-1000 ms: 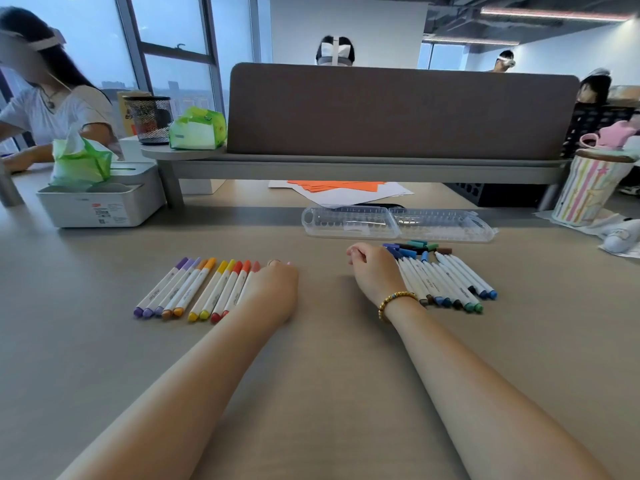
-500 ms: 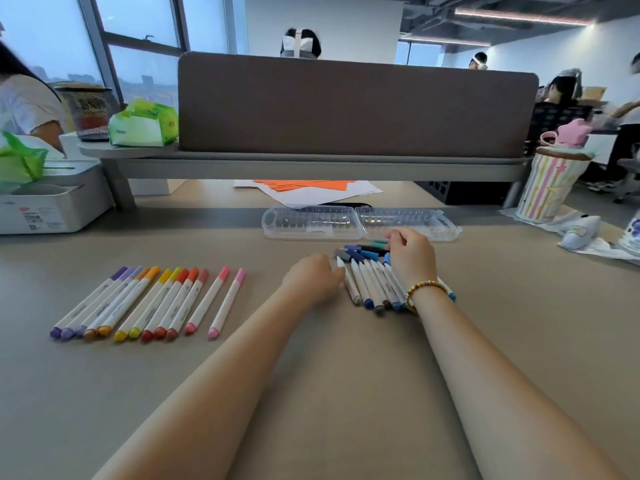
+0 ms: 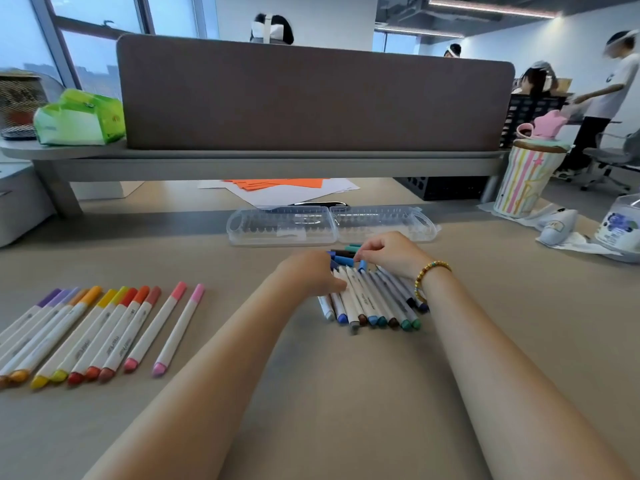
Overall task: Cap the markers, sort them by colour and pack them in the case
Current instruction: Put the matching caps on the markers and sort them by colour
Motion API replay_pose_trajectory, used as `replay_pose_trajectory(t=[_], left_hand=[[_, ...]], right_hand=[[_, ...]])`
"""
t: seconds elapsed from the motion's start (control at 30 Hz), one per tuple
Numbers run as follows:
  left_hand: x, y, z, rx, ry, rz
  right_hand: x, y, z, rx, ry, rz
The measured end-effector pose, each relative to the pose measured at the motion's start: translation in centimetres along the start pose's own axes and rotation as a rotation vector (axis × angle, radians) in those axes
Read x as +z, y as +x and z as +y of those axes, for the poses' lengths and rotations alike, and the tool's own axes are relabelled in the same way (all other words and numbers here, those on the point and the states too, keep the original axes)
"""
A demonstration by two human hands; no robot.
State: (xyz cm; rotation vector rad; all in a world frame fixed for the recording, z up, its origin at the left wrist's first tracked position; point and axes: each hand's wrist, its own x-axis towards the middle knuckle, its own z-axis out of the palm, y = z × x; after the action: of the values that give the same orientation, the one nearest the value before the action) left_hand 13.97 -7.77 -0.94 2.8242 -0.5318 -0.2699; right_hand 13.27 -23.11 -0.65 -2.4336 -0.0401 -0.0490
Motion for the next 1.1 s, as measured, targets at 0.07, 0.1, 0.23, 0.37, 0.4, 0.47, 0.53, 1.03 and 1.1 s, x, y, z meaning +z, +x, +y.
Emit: replay_pose_trajectory(t=[0.07, 0.1, 0.23, 0.37, 0.4, 0.47, 0.53, 1.03, 1.1], left_hand=[[0.2, -0.2, 0.1, -0.016, 0.005, 0.005], [0.3, -0.3, 0.2, -0.021, 0.009, 0.009], [0.6, -0.6, 0.6, -0.032, 0.028, 0.011], [1.1, -0.1, 0.9, -0.088, 0.09, 0.033], [1.3, 0.1, 1.0, -0.098, 0.1, 0.041], [1.3, 0.4, 1.0, -0.096, 0.114, 0.05], [1.1, 0.6, 1.2, -0.091, 0.136, 0.042], [-2.1, -0.5, -5.7, -0.261, -0.46, -0.009], [-1.6, -0.4, -5.2, -0.261, -0.511, -0.035]], right_hand=[[-0.4, -0.3, -0.1, 0.009, 0.006, -0.002], [-0.5, -0.4, -0.1, 0.018, 0.024, 0.011], [-0.2, -0.1, 0.0, 0.038, 0.066, 0.066], [0.4, 0.3, 0.3, 0.088, 0.093, 0.134], [0.5, 0.4, 0.5, 0.094, 0.102, 0.157], [0.7, 0.7, 0.8, 0.1, 0.112, 0.199], [1.0, 1.1, 0.9, 0.099, 0.111, 0.224], [4.6, 5.4, -2.2, -0.05, -0.458, 0.086], [4.8, 5.6, -2.4, -0.043, -0.534, 0.076]])
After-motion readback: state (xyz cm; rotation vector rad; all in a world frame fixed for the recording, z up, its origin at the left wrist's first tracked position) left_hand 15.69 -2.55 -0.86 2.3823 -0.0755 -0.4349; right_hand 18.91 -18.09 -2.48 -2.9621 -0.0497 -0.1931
